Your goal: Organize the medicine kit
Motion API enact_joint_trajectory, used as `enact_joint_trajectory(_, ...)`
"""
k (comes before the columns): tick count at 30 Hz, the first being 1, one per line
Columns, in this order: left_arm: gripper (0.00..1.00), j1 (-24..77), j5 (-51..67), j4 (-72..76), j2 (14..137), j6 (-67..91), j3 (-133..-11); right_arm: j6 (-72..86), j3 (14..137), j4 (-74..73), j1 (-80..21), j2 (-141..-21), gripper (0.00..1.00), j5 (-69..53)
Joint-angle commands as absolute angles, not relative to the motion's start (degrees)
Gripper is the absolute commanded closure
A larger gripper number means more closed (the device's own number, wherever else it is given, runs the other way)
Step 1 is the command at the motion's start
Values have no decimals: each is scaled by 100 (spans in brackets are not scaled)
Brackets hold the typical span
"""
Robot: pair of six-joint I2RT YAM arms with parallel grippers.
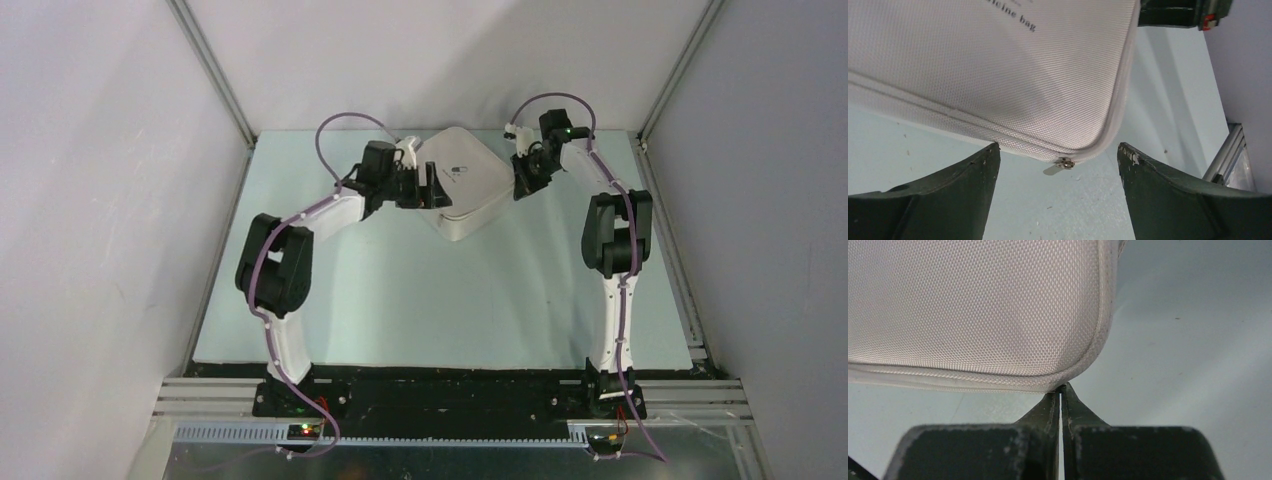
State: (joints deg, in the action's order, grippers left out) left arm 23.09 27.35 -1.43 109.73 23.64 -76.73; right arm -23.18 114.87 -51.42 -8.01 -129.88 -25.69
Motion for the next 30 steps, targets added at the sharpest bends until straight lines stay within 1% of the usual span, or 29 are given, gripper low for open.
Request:
enact_joint_trajectory(1, 11, 2007, 3171, -626, 10575, 1544, -8394, -2707, 11680, -4932, -856, -13135, 100, -2347)
enact_joint_trajectory(4, 8, 1798, 2798, -679, 10762, 1015, -8985, -2756, 11626, -4950, -896, -13010, 100, -2434)
enact_joint_trajectory(5, 5, 1713, 2700, -704, 11012, 960, -9164, -2825, 11588, -4963, -940, -12987, 100, -2437)
enact_joint_trajectory(7, 2, 1596, 2512, -810, 11581, 944, -9839, -2988, 11539, -5030, -1020, -12937, 100, -2397)
enact_joint_trajectory(9, 1, 1456, 2527, -952, 12273, 1361, -10972, -3139, 11533, -5191, -1105, -12911, 100, -2359)
enact_joint_trajectory(10, 0, 1396, 2761, -989, 12772, 1516, -11252, -3187, 11527, -5228, -1151, -12911, 100, -2353)
enact_joint_trajectory(11, 0, 1320, 2910, -987, 12973, 1669, -11718, -3262, 11521, -5280, -1173, -12911, 100, -2348)
enact_joint_trajectory(15, 0, 1266, 3213, -1008, 13696, 1695, -12334, -3328, 11437, -5308, -1285, -12939, 100, -2252)
enact_joint_trajectory(19, 1, 1248, 3081, -1068, 13912, 2004, -12156, -3409, 11426, -5323, -1389, -12936, 100, -2171)
enact_joint_trajectory(22, 14, 1250, 3229, -1048, 13772, 2166, -11850, -3460, 11449, -5326, -1453, -12906, 100, -2184)
enact_joint_trajectory(23, 21, 1249, 3404, -1005, 13632, 2253, -11655, -3462, 11478, -5322, -1475, -12919, 100, -2186)
enact_joint_trajectory(24, 26, 1251, 3508, -964, 13522, 2309, -11505, -3454, 11500, -5320, -1485, -12946, 100, -2194)
enact_joint_trajectory(25, 37, 1249, 3755, -733, 13237, 2436, -11101, -3445, 11563, -5311, -1498, -12968, 100, -2200)
enact_joint_trajectory(26, 42, 1233, 4055, -586, 13065, 2648, -10850, -3434, 11600, -5314, -1509, -13020, 100, -2226)
enact_joint_trajectory(27, 49, 1223, 4159, -270, 12655, 2770, -10236, -3435, 11674, -5324, -1529, -13040, 100, -2270)
enact_joint_trajectory(28, 51, 1211, 4283, -152, 12423, 2984, -9886, -3465, 11704, -5321, -1547, -13084, 100, -2291)
enact_joint_trajectory(29, 52, 1212, 4321, 177, 11921, 3057, -9118, -3477, 11737, -5315, -1597, -13094, 100, -2317)
enact_joint_trajectory(30, 53, 1213, 4394, 286, 11678, 3146, -8769, -3497, 11748, -5299, -1625, -13130, 100, -2332)
